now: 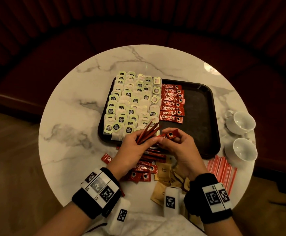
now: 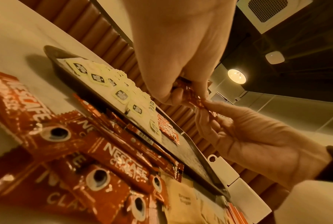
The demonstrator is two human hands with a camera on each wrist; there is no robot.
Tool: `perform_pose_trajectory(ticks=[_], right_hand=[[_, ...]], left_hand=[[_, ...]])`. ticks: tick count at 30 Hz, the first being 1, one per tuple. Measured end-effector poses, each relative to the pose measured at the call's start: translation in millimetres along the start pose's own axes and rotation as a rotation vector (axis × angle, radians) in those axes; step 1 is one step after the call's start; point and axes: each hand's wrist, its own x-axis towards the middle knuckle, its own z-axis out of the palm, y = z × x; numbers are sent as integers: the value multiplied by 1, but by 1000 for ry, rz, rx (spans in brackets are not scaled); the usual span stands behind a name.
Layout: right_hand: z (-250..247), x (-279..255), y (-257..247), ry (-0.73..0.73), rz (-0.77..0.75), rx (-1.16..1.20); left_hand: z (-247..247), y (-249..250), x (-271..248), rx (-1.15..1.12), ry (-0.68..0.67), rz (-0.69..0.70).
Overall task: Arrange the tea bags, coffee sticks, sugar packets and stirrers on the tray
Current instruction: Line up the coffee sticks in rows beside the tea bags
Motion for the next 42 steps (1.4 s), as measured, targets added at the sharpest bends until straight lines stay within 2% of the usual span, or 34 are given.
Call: perform_pose_trajectory(ticks=[8, 19, 21, 25, 28, 34, 37, 42], right_hand=[[-1, -1, -7, -36, 63, 59], [-16, -2, -20, -115, 109, -22], [-26, 1, -23, -62, 70, -62], [-54, 19, -23, 163, -67, -70], [-68, 35, -22, 235, -43, -68], [-68, 72, -11, 296, 64, -447], [-61, 82, -11, 323, 43, -718], [-53, 88, -15, 389, -4, -1001]], left_hand=[[-10, 7, 9, 81, -62, 1], [-21, 2, 12, -60, 36, -49], [-24, -2, 13, -103, 87, -50], [-29, -9, 11, -202, 123, -99], [-29, -13, 7, -188, 115, -110], [-23, -14, 8, -154, 106, -125], [-22, -14, 7, -145, 105, -137], [-22, -15, 7, -145, 111, -154]])
